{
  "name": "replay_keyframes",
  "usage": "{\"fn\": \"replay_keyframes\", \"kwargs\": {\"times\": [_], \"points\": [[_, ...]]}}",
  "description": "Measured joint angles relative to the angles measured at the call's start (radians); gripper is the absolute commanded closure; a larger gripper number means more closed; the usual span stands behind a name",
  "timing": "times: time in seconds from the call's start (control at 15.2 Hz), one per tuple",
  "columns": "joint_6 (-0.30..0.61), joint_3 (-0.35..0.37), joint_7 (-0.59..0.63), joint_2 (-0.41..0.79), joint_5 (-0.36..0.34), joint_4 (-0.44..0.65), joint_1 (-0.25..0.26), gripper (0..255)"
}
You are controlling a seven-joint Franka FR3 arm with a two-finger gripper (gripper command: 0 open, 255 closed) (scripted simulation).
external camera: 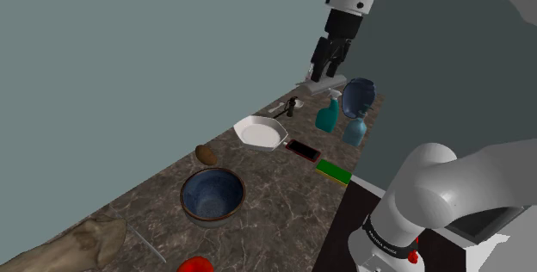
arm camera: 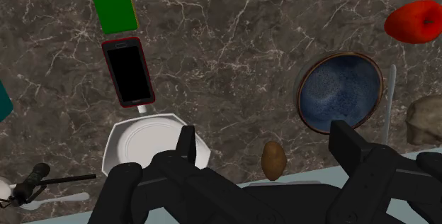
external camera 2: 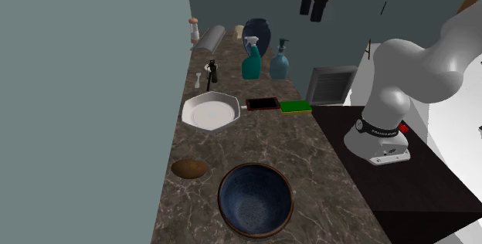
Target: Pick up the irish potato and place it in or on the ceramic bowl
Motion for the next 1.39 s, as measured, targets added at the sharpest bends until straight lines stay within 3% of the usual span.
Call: {"fn": "replay_keyframes", "kwargs": {"times": [0.13, 0.46, 0.99, 1.39], "points": [[0.014, 0.005, 0.004, 0.011, 0.001, -0.003, 0.001, 0], [0.154, 0.055, 0.036, 0.097, 0.004, -0.058, 0.012, 0], [0.389, 0.137, 0.103, 0.330, -0.015, -0.064, 0.021, 0], [0.536, 0.198, 0.182, 0.541, -0.064, -0.008, 0.026, 0]]}}
